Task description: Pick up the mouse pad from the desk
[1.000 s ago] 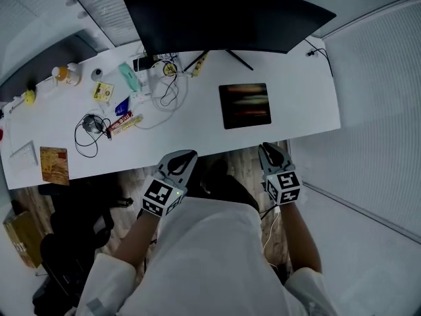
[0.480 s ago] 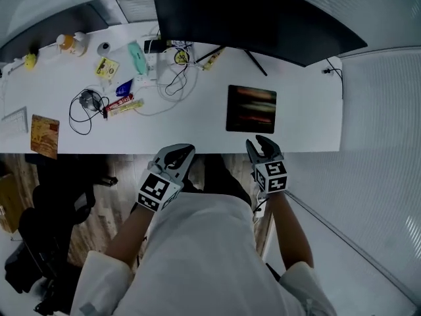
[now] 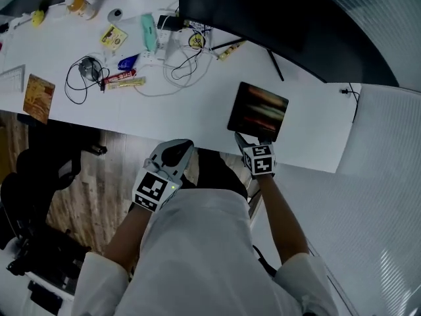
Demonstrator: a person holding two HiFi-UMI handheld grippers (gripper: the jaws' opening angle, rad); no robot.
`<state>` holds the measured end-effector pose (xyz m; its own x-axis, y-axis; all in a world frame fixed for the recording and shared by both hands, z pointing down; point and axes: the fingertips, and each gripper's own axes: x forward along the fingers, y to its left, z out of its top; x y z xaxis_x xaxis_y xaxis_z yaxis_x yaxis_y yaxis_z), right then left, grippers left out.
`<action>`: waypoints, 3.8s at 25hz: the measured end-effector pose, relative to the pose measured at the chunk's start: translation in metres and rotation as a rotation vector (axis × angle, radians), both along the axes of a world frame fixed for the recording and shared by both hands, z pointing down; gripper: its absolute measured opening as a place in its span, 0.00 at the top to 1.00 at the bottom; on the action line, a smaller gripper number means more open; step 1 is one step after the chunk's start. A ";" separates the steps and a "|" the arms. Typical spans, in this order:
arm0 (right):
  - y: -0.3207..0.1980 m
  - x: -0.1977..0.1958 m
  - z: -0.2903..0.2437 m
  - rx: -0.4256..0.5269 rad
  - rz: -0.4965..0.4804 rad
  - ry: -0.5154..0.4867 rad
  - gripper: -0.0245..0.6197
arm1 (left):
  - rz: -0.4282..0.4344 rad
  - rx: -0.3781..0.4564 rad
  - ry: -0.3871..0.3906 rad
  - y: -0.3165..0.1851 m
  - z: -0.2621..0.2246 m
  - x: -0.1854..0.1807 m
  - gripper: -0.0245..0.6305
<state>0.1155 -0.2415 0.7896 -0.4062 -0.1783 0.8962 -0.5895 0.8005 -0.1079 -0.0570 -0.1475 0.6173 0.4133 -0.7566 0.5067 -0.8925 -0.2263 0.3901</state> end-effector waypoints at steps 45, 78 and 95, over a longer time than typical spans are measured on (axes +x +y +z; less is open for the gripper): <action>-0.031 0.001 0.064 -0.083 -0.146 0.103 0.88 | -0.175 -0.034 -0.018 -0.009 0.013 0.007 0.94; -0.119 0.058 -0.106 0.194 0.103 -0.249 0.89 | -0.206 0.133 -0.134 -0.033 -0.062 0.027 0.94; -0.085 0.027 -0.240 0.336 0.208 -0.445 0.89 | -0.113 0.259 -0.135 -0.036 -0.114 -0.025 0.94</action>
<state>0.1425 -0.3265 0.5499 -0.6558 -0.5389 0.5287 -0.6941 0.7059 -0.1413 -0.0818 -0.1836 0.5029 0.2616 -0.9048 0.3359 -0.9575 -0.1994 0.2086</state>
